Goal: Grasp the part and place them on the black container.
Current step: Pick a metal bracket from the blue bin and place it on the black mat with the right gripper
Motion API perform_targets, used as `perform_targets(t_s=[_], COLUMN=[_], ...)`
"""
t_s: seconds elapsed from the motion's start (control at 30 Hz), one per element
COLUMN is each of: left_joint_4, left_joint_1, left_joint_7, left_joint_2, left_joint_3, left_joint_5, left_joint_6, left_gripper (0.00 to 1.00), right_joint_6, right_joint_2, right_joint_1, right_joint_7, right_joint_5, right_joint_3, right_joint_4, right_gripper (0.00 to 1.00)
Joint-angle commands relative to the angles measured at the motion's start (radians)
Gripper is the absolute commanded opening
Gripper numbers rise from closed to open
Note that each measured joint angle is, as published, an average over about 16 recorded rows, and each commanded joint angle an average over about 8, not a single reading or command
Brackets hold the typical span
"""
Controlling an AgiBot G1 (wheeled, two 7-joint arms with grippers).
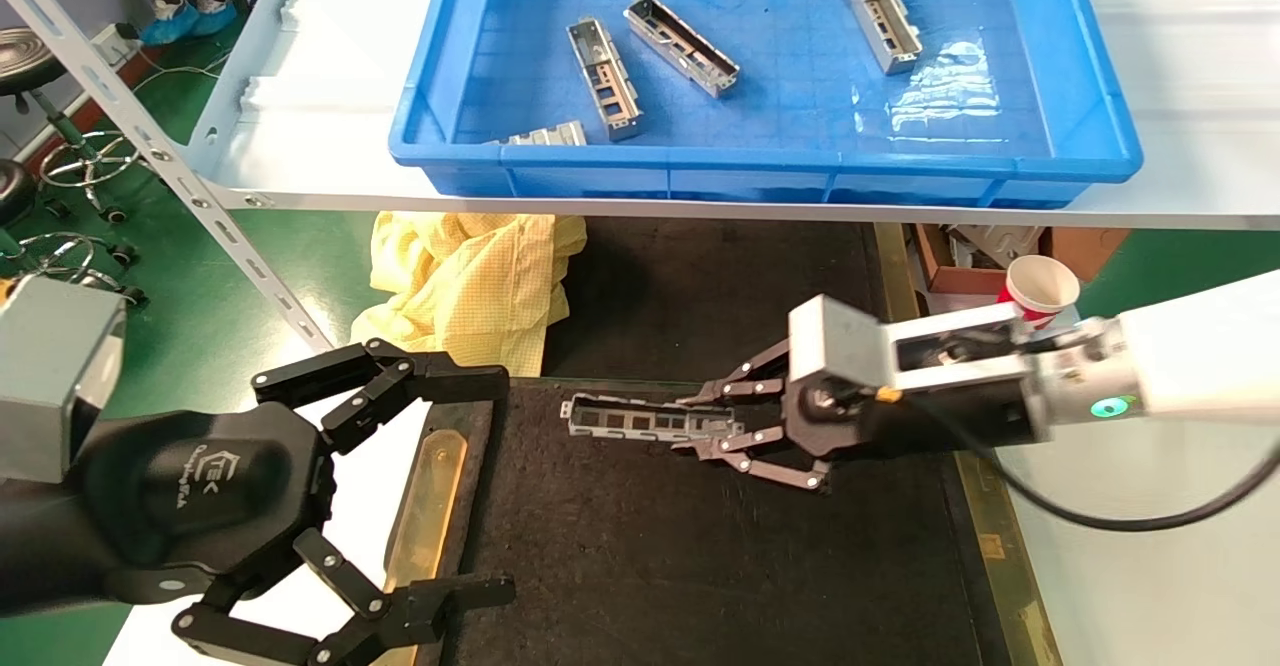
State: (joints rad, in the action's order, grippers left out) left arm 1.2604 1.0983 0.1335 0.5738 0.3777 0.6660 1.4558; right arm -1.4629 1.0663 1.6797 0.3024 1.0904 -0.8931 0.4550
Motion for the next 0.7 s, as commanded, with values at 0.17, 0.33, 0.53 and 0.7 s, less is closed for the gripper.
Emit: perform_targets(t_s=[0.17, 0.33, 0.53, 0.7], left_joint_4=[0.000, 0.000, 0.000, 0.000], left_joint_1=[0.000, 0.000, 0.000, 0.000], left_joint_7=[0.000, 0.000, 0.000, 0.000], left_joint_2=[0.000, 0.000, 0.000, 0.000], left_joint_3=[0.000, 0.000, 0.000, 0.000], left_joint_5=[0.000, 0.000, 0.000, 0.000], left_joint_6=[0.000, 0.000, 0.000, 0.000], left_gripper=[1.00, 1.00, 1.00, 1.00], right_joint_6=[0.040, 0.074, 0.110, 0.134], right_joint_2=[0.100, 0.175, 0.246, 0.278], right_joint_1=[-0.017, -0.028, -0.038, -0.053], right_joint_7=[0.116, 0.186, 0.245, 0.272], right_joint_5=[0.019, 0.028, 0.034, 0.033], right_joint_3=[-0.009, -0.014, -0.018, -0.020], right_joint_4=[-0.123, -0.206, -0.282, -0.310], right_gripper=[0.00, 0.00, 0.00, 0.00])
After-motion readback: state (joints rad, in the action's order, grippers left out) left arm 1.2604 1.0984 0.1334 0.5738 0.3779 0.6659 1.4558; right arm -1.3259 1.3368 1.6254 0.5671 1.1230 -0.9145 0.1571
